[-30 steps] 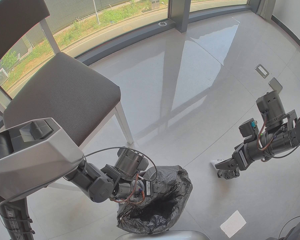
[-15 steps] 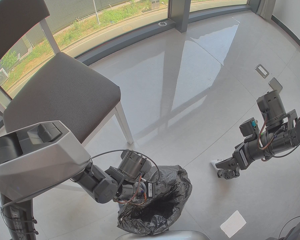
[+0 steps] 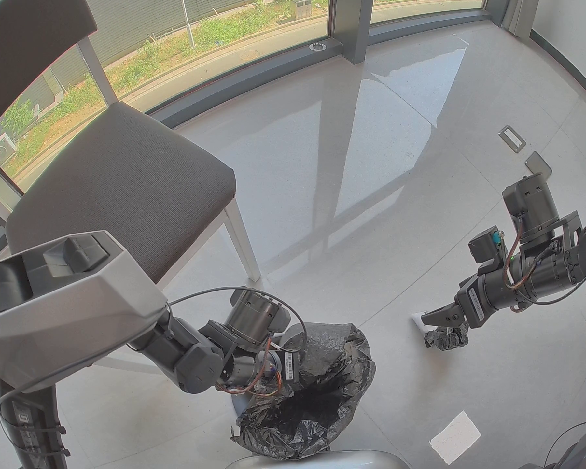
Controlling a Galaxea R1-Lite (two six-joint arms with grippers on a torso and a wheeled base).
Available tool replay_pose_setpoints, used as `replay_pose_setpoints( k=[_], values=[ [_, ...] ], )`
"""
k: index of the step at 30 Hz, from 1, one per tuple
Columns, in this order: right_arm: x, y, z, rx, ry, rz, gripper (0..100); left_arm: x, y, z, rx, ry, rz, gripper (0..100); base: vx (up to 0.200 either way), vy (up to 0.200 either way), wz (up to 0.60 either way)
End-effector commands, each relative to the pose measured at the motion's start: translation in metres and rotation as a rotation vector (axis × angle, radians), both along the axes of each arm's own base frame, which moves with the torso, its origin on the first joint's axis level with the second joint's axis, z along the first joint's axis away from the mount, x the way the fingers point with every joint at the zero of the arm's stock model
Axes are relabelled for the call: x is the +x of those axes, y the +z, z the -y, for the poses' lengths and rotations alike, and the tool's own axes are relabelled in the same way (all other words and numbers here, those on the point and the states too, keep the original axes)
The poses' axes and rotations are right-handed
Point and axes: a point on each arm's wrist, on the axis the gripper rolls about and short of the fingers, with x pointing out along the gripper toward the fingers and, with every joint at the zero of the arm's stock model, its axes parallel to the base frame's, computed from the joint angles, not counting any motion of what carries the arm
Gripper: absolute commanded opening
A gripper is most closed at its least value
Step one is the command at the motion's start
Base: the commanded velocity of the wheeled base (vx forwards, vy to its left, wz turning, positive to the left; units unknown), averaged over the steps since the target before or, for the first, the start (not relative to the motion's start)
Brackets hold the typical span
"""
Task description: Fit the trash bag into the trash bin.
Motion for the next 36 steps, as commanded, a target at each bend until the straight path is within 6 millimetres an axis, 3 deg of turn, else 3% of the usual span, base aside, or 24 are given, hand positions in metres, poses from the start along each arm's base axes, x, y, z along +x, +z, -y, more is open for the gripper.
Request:
replay_pose_setpoints(
  k=[1,20,36],
  values=[
    [0.003,0.0,-0.001,0.002,-0.002,0.002,100,0.003,0.014,-0.014,-0.016,0.036,0.022,0,0.0,0.0,0.0],
    [0.014,0.0,-0.003,0.0,-0.007,0.007,100,-0.008,0.023,-0.07,0.045,0.118,0.015,0,0.0,0.0,0.0],
    [0.018,0.001,-0.005,0.002,-0.005,0.012,100,0.004,0.023,-0.093,0.052,0.19,0.022,0,0.0,0.0,0.0]
  ],
)
